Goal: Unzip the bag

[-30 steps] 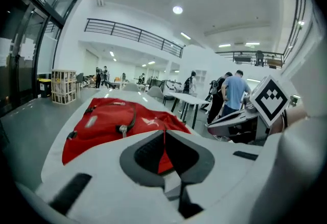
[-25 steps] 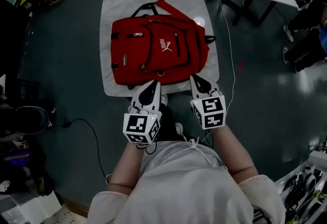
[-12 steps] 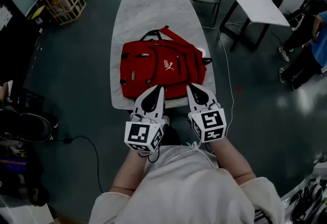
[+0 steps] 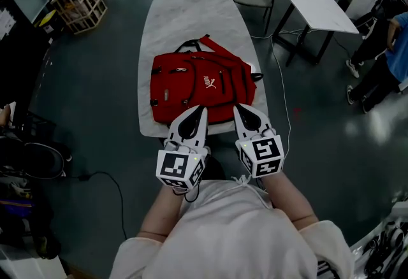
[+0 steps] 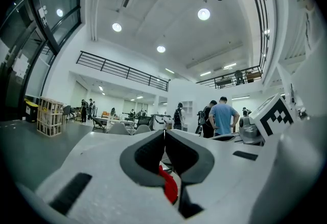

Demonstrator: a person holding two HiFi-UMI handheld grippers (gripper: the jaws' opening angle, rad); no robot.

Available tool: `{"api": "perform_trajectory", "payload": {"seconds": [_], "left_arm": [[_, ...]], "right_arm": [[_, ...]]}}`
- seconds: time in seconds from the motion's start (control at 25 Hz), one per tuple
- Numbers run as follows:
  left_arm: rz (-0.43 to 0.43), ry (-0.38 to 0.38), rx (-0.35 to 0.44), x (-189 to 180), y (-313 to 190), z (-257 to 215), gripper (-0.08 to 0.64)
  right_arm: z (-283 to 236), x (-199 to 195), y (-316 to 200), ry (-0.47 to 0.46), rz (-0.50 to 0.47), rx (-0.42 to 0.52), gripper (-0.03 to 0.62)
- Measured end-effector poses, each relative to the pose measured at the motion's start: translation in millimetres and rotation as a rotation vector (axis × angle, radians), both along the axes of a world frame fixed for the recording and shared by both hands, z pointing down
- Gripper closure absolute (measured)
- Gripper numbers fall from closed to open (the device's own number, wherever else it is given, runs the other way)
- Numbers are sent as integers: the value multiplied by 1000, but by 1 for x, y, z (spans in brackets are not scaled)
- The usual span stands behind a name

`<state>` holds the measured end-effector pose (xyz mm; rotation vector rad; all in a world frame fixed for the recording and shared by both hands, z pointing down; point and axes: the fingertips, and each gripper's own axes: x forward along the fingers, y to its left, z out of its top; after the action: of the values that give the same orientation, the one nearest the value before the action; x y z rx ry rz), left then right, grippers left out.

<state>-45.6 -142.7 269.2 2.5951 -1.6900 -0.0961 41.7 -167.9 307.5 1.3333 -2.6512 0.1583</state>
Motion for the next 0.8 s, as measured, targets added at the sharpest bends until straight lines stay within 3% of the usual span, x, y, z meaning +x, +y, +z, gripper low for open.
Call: {"api": "perform_trajectory", "payload": {"seconds": [0.8], "left_arm": [[-16, -30, -31, -4, 6, 13, 537]], "right_arm": [[12, -1, 8, 14, 21, -36, 566]]}}
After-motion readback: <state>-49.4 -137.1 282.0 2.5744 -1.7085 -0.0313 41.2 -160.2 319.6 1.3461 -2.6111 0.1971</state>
